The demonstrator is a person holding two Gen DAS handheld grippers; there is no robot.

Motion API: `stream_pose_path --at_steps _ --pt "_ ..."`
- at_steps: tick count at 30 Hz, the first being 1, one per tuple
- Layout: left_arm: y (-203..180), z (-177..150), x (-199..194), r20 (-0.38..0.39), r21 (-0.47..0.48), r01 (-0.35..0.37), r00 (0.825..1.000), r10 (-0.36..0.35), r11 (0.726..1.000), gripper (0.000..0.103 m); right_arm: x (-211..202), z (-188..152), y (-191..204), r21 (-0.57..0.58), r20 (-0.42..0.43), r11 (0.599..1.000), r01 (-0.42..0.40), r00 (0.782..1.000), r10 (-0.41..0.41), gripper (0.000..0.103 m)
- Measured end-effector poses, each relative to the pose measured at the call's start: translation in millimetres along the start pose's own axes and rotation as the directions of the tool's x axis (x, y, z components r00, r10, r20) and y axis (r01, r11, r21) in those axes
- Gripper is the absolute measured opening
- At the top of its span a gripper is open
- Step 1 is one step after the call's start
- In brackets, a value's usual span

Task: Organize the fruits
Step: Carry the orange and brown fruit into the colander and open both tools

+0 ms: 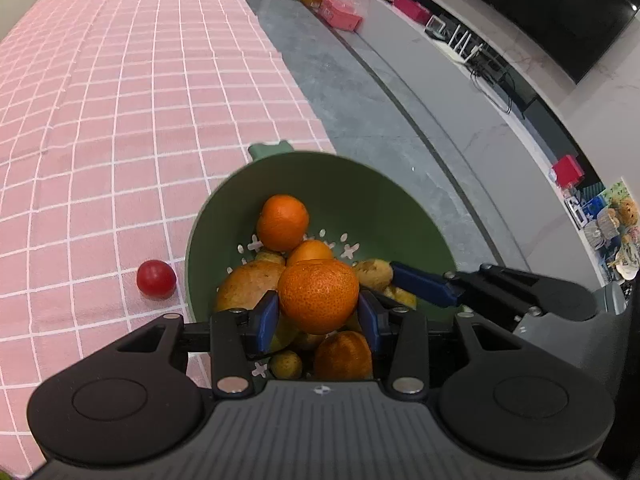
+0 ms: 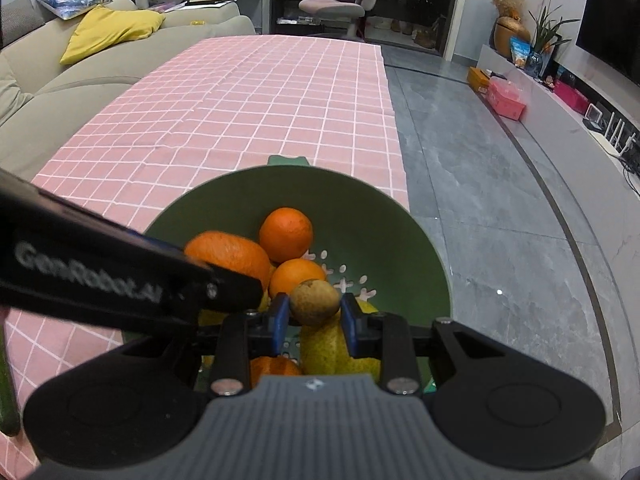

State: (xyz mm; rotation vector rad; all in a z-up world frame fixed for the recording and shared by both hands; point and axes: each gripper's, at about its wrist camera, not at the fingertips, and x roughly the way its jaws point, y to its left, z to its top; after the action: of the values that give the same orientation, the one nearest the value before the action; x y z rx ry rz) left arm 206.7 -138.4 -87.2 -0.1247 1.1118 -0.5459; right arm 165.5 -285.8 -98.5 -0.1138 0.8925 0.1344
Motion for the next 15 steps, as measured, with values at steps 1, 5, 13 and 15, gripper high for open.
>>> stream_pose_path --at_steps 1,5,13,15 --pt "1.0 0.1 1.3 0.0 -0.007 -0.002 1.0 0.002 1.0 0.048 0.7 0.2 0.1 0.001 0.001 1.0 -0.002 1.0 0.002 0.024" --pt "0.7 3.1 1.9 0.003 -0.004 -0.007 1.0 0.007 1.0 0.049 3.2 1.3 1.1 -0.007 0.006 1.0 0.003 1.0 -0.003 0.024" --pt "0.2 3.2 1.6 0.0 0.003 -0.007 1.0 0.007 1.0 0.049 3.3 2.4 0.1 -0.004 0.003 1.0 -0.002 1.0 0.002 0.024" --pt "0.2 3.3 0.8 -0.003 0.001 -0.011 1.0 0.011 1.0 0.05 2.8 2.5 0.4 -0.005 0.005 1.0 -0.002 1.0 0.002 0.025"
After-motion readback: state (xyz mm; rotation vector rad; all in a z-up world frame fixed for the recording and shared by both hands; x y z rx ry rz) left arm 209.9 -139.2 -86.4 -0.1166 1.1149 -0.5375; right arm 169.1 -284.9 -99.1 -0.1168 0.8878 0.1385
